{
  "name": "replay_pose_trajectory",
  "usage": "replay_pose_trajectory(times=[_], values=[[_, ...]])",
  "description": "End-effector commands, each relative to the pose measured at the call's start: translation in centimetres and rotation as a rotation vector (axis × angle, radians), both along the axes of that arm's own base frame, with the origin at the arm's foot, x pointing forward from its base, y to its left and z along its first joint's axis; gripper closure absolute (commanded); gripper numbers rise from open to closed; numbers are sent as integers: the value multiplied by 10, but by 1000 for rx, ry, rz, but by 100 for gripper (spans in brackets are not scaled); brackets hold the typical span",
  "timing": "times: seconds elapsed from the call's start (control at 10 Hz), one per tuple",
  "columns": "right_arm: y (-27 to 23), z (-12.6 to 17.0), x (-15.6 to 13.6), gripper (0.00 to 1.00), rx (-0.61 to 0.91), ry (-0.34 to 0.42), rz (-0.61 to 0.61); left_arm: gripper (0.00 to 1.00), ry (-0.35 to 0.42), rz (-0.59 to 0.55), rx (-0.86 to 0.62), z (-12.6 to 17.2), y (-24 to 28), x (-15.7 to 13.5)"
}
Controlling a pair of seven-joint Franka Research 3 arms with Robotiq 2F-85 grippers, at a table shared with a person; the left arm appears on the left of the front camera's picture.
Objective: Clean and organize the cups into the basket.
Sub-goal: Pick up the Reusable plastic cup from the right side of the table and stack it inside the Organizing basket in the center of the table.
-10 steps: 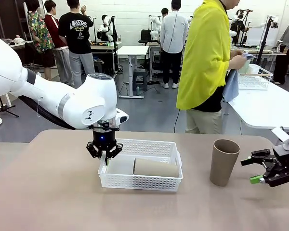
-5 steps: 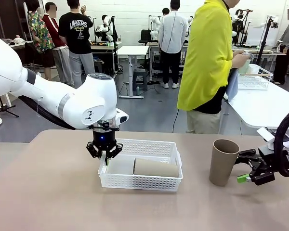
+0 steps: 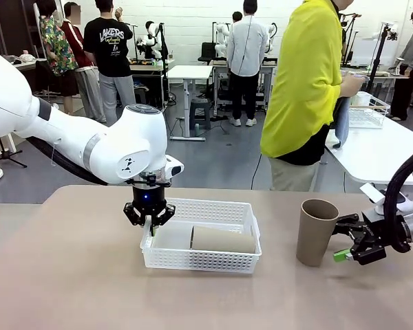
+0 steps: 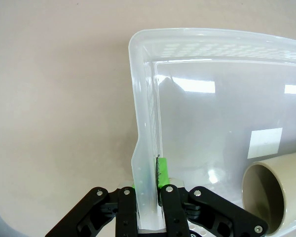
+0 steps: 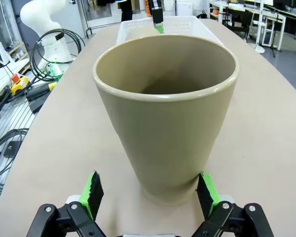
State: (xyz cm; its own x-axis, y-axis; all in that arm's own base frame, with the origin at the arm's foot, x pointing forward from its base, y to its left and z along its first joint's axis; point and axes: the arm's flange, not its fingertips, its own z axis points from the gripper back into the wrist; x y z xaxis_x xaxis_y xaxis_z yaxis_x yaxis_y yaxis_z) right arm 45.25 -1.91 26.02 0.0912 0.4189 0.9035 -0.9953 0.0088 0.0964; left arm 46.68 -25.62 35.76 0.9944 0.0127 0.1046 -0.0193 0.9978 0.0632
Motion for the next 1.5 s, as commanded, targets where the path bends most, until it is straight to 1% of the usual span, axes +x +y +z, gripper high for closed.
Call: replay_pose_trajectory(times=[0.0, 0.3, 0.6, 0.8, 0.9, 1.0, 1.1, 1.2, 1.3, 1.4], values=[[12, -7, 12, 0, 19, -10, -27, 100, -2, 0, 0, 1, -1, 0], [21, -12, 23, 0, 22, -3, -38, 100, -2, 0, 0, 1, -1, 0], [33, -19, 25, 0, 22, 7, -19, 100, -2, 0, 0, 1, -1, 0], [35, -22, 24, 0, 38, 26, 20, 100, -2, 0, 0, 1, -1, 0], [34, -22, 24, 60, 47, 24, 35, 100, -2, 0, 0, 1, -1, 0], [33, -22, 23, 60, 54, 27, 33, 100, -2, 0, 0, 1, -1, 0], [32, -20, 23, 100, 59, 23, 33, 100, -2, 0, 0, 1, -1, 0], [31, -18, 22, 65, 60, 20, 33, 100, -2, 0, 0, 1, -1, 0], [31, -15, 21, 100, 61, 16, 35, 100, -2, 0, 0, 1, -1, 0], [32, -3, 16, 100, 60, 14, 36, 100, -2, 0, 0, 1, -1, 0]])
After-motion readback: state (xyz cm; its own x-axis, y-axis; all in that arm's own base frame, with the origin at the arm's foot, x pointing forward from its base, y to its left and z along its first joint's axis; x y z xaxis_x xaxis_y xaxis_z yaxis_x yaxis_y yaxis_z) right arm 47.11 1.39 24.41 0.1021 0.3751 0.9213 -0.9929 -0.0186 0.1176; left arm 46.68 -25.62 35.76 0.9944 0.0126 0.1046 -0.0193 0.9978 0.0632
